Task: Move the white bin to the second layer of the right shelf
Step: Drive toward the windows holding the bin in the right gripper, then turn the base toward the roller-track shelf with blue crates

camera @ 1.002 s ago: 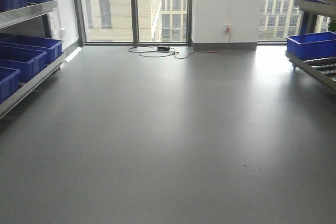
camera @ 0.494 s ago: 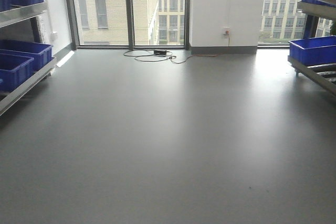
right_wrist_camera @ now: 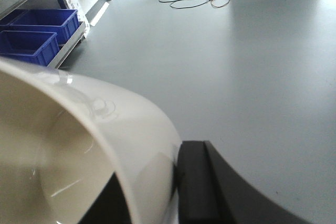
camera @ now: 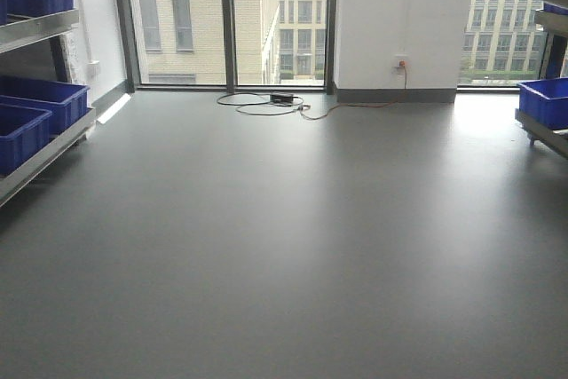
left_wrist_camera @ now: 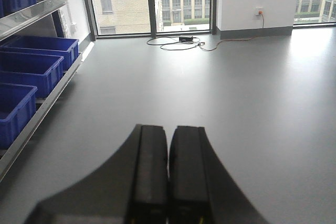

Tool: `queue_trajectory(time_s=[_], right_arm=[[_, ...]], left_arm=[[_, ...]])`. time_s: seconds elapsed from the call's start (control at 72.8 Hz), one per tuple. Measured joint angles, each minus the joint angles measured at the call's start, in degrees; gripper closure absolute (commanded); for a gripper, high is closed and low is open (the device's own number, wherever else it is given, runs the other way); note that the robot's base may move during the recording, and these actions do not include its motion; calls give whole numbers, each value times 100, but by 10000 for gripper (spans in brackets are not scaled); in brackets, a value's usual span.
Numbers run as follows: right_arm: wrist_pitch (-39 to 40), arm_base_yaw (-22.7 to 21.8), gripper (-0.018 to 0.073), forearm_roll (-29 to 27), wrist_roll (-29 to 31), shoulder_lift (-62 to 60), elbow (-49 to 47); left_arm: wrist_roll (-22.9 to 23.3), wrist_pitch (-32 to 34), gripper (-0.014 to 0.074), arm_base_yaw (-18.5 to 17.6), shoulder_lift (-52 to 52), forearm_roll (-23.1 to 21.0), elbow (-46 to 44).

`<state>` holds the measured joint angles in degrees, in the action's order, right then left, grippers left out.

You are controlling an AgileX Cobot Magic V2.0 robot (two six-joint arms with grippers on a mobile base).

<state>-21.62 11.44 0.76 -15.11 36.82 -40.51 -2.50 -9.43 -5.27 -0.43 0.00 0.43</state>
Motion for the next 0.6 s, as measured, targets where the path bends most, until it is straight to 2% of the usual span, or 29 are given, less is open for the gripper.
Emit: queue_trajectory(time_s=[0.604], right_arm=[[0,0,504,0,0,0,0]], left_arm=[[0,0,512,0,0,0,0]])
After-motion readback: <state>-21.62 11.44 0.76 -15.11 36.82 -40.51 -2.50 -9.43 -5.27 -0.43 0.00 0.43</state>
